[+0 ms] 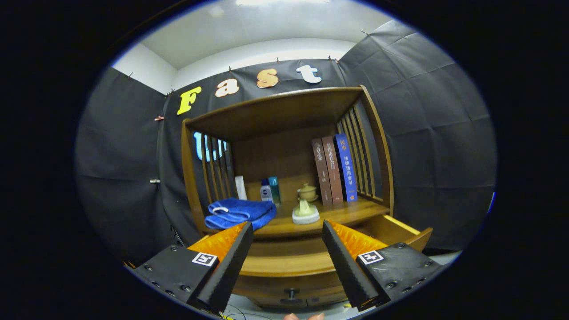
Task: Pull open the drawer, take out the items inside it, and place them on the countertop above the cabinet.
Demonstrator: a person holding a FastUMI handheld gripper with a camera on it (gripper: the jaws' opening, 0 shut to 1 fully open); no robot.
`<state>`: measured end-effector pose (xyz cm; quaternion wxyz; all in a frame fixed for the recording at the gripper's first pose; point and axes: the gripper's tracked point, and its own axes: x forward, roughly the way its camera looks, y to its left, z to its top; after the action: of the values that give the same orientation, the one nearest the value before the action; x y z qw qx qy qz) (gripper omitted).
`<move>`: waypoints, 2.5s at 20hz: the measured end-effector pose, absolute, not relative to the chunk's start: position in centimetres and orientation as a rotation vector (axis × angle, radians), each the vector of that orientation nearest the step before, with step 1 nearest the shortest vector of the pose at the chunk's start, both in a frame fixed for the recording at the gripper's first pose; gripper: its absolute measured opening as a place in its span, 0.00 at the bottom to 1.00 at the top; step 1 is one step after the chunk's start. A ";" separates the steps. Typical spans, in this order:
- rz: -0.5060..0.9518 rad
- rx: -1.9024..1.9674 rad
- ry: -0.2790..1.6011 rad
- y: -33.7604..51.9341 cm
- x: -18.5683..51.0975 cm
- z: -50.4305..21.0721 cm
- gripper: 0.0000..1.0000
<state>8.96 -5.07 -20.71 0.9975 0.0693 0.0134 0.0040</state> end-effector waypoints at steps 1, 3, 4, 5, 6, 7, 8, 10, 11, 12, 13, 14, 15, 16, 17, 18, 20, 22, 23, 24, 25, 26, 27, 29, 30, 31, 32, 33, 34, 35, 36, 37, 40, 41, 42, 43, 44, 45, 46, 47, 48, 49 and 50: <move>0.004 0.133 0.062 -4.8 8.5 -22.8 0.99; 0.001 0.111 0.122 -4.3 8.2 -26.5 0.99; 0.002 0.096 0.147 -3.9 8.3 -28.0 1.00; 0.003 0.072 0.167 -3.7 8.4 -29.5 1.00; -0.001 0.046 0.188 -3.6 8.6 -30.8 1.00; -0.004 0.027 0.202 -3.4 8.6 -32.2 1.00; -0.027 0.005 0.215 -3.7 8.5 -33.1 1.00; -0.038 -0.043 0.173 -3.7 8.9 -32.9 0.98; -0.038 -0.063 0.196 -3.7 8.8 -33.8 0.98; -0.035 -0.060 0.223 -3.5 8.4 -34.5 0.98; -0.034 -0.046 0.233 -3.3 8.3 -35.0 0.98; -0.043 -0.036 0.233 -3.7 8.5 -34.9 0.99; -0.053 -0.035 0.233 -4.0 8.7 -35.0 1.00; -0.056 -0.027 0.233 -3.9 8.5 -35.1 1.00; -0.056 -0.031 0.224 -4.0 8.7 -34.9 1.00; -0.055 -0.038 0.224 -4.0 8.7 -35.0 0.99; -0.053 -0.034 0.220 -4.0 8.9 -34.9 1.00; -0.052 -0.034 0.218 -4.0 9.8 -34.6 0.99; -0.053 -0.035 0.203 -4.0 10.5 -34.1 0.99; -0.054 -0.030 0.225 -4.1 10.9 -34.6 0.99; -0.053 -0.029 0.218 -4.1 11.3 -34.4 0.99; -0.054 -0.030 0.223 -4.2 12.2 -34.5 1.00; -0.053 -0.031 0.222 -4.1 12.6 -34.5 0.99; -0.054 -0.033 0.223 -4.1 13.7 -34.7 1.00; -0.055 -0.033 0.223 -4.2 14.4 -34.8 1.00; -0.056 -0.033 0.225 -4.2 15.1 -34.9 1.00; -0.056 -0.032 0.227 -4.2 15.7 -34.9 1.00; -0.057 -0.032 0.231 -4.2 16.3 -35.0 1.00; -0.058 -0.031 0.232 -4.3 17.0 -35.0 1.00; -0.059 -0.031 0.236 -4.2 17.5 -35.1 1.00; -0.060 -0.028 0.236 -4.3 18.1 -35.1 1.00; -0.060 -0.031 0.243 -4.3 18.8 -35.3 1.00; -0.060 -0.031 0.251 -4.4 20.6 -35.4 1.00; -0.061 -0.031 0.255 -4.5 21.2 -35.4 1.00; -0.061 -0.034 0.254 -4.5 21.9 -35.5 1.00; -0.061 -0.039 0.260 -4.5 22.3 -35.6 1.00; -0.062 -0.043 0.260 -4.6 22.9 -35.7 1.00; -0.062 -0.046 0.265 -4.6 23.3 -35.8 1.00; -0.063 -0.044 0.267 -4.5 23.8 -35.8 1.00; -0.065 -0.042 0.275 -4.6 24.1 -36.0 1.00; -0.072 -0.041 0.276 -4.5 24.4 -36.0 1.00; -0.074 -0.047 0.270 -4.5 24.2 -36.0 1.00; -0.075 -0.052 0.266 -4.5 24.4 -36.0 1.00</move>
<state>24.37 -4.47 -36.01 0.9902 -0.0257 0.1323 -0.0372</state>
